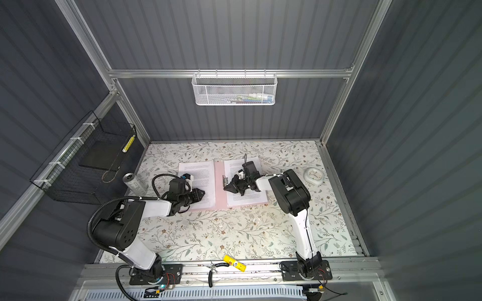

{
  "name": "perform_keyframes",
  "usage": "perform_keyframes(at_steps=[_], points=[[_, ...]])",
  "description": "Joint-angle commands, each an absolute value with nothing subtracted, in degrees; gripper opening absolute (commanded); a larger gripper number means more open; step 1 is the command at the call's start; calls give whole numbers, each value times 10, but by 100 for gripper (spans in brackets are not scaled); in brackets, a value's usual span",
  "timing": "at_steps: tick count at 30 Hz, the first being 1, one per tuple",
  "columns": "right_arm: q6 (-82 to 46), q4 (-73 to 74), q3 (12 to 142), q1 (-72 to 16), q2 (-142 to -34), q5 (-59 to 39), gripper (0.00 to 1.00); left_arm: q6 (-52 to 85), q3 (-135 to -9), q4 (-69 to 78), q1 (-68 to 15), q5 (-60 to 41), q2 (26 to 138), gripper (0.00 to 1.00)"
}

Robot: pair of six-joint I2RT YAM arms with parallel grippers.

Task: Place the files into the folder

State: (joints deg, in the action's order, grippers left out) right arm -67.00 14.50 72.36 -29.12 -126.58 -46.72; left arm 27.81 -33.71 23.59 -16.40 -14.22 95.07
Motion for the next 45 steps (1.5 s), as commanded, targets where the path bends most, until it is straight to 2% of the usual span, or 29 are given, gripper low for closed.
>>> perform_keyframes(at_steps=[1, 11, 13, 17, 20, 23, 26, 29, 31, 33, 38, 45], points=[[-698, 143, 711, -294, -1255, -456, 2, 269, -338, 190, -162, -155, 957, 26], [-653, 92, 679, -290, -1200, -411, 6, 260, -363, 138, -162, -149, 893, 26], [-641, 83, 674, -288, -1192, -405, 13, 255, -364, 123, -162, -141, 875, 26], [-616, 71, 666, -283, -1170, -398, 39, 242, -378, 86, -162, -122, 847, 27], [-593, 64, 662, -278, -1154, -395, 54, 229, -396, 51, -162, -107, 829, 27], [-539, 18, 678, -278, -1139, -380, 64, 219, -403, 30, -162, -79, 804, 30], [-461, -61, 717, -279, -1120, -345, 70, 214, -411, 6, -162, -35, 784, 42], [-364, -131, 753, -282, -1091, -282, 73, 208, -421, -9, -162, -4, 773, 49], [-311, -130, 749, -288, -1060, -230, 80, 204, -431, -20, -162, 9, 771, 53], [-277, -87, 719, -295, -1023, -168, 82, 203, -437, -24, -162, 26, 771, 57], [-231, 44, 624, -306, -956, -137, 84, 203, -441, -30, -162, 66, 775, 57], [-226, 6, 634, -306, -955, -129, 89, 175, -405, -6, -161, 139, 750, 65]])
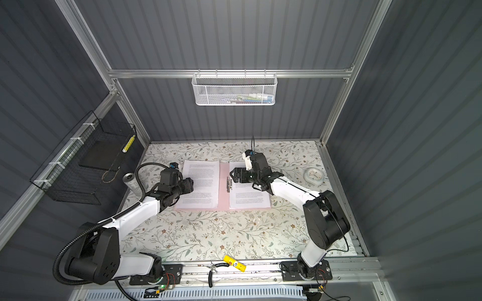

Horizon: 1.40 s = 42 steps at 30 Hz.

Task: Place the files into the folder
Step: 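Lift the right gripper off the clip and draw both grippers back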

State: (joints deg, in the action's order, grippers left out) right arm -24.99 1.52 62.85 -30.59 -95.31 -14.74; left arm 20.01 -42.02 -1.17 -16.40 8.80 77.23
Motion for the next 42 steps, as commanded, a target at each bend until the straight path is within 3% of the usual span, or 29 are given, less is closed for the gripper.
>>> perform_keyframes(at_steps=[1, 9, 14, 26, 30, 34, 42], points=[[-224, 5, 634, -306, -955, -130, 89, 168, -397, -1, -161, 151, 742, 65], [-237, -7, 641, -303, -977, -141, 91, 144, -320, 62, -161, 235, 669, 74], [-317, -21, 658, -268, -1010, -217, 93, 131, -288, 95, -161, 271, 658, 79], [-398, -1, 634, -230, -1042, -260, 99, 139, -336, 71, -144, 277, 729, 85], [-408, -15, 647, -223, -1067, -268, 99, 162, -378, 42, -76, 170, 782, 86], [-391, -45, 642, -219, -1045, -215, 99, 171, -396, 58, -27, 34, 829, 87], [-374, 5, 588, -194, -991, -172, 99, 156, -426, 70, -26, -55, 884, 87]])
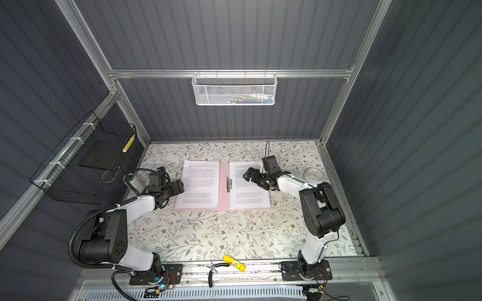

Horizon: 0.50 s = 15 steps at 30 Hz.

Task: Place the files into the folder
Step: 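Lift the right gripper off the clip and draw both grippers back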

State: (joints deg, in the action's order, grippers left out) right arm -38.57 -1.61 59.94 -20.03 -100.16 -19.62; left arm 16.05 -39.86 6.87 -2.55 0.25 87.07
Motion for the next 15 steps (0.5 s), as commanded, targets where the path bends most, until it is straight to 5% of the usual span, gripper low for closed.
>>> perform_keyframes(at_steps=[1, 15], points=[[-376, 10, 586, -192, -991, -174, 99, 158, -432, 68, -26, -61, 891, 87], [-367, -30, 606, -168, -1015, -173, 99, 167, -464, 46, -23, -139, 943, 87]])
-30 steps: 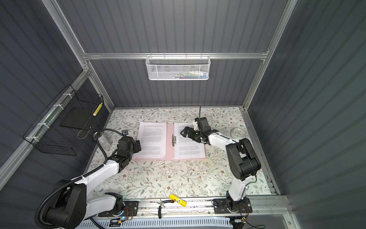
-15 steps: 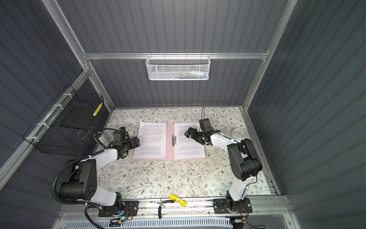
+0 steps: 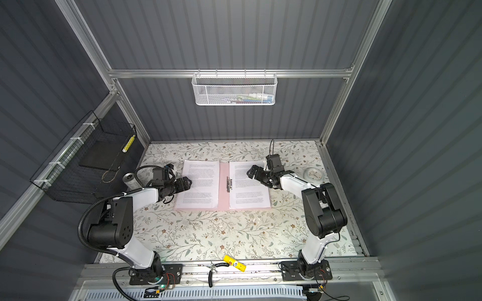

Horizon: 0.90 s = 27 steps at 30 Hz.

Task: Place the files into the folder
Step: 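Lift the right gripper off the clip and draw both grippers back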

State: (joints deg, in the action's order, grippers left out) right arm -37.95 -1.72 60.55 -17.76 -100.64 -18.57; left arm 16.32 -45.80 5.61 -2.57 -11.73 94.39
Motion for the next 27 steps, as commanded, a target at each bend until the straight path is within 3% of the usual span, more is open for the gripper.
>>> perform_keyframes(at_steps=[1, 12, 27], points=[[-365, -30, 603, -165, -1014, -171, 99, 166, -465, 46, -23, -142, 943, 87], [-353, -62, 578, -118, -1006, -153, 99, 163, -490, 13, -22, -161, 975, 86], [-360, -64, 591, -114, -1048, -211, 99, 151, -510, -32, -20, -138, 986, 85]])
